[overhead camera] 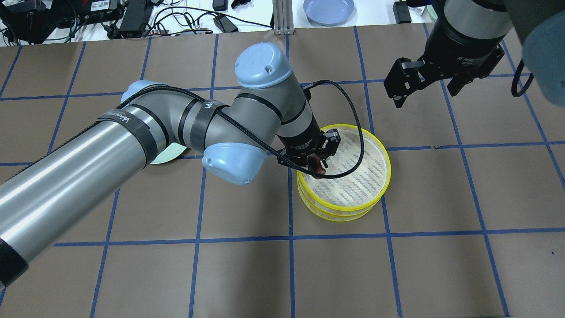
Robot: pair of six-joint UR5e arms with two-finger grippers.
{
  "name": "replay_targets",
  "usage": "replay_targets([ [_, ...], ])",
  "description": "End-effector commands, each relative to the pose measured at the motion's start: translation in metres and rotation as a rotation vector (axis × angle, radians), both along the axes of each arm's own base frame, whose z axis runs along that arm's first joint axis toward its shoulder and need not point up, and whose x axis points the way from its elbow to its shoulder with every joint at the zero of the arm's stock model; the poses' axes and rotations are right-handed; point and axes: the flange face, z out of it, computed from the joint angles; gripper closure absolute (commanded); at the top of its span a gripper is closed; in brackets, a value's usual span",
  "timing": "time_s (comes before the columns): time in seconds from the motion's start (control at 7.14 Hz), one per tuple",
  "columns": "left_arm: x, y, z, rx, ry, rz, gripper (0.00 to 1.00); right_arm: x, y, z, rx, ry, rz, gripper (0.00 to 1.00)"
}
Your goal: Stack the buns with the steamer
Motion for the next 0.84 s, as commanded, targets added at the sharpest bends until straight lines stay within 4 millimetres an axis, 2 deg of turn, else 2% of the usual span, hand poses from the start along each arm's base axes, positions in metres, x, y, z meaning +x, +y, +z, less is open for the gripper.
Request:
replay_targets([
  [0.0,-0.002,0.0,0.008,-0.019,0.005,-0.005,0.0,-0.002,0.0,0.003,-0.01,0.004,0.002,0.0],
  [0.14,0.0,0.002,0.024,-0.046,0.014,-0.007,0.0,-0.002,0.001,0.004,-0.013,0.004,0.002,0.0],
  [0.28,0.018,-0.009,0.033,-0.14,-0.082,-0.067,0.0,-0.004,0.001,0.006,-0.016,0.004,-0.003,0.0],
  [0.42,0.045,-0.022,0.042,-0.225,-0.237,-0.139,0.0,-0.007,0.004,0.01,-0.024,0.025,-0.008,0.0],
  [0.56,0.085,-0.048,0.054,-0.244,-0.25,-0.089,0.0,-0.01,0.005,0.013,-0.036,0.053,-0.015,0.0],
  [0.7,0.135,-0.072,0.074,-0.247,-0.262,-0.064,0.0,-0.01,0.006,0.013,-0.037,0.053,-0.02,0.0],
])
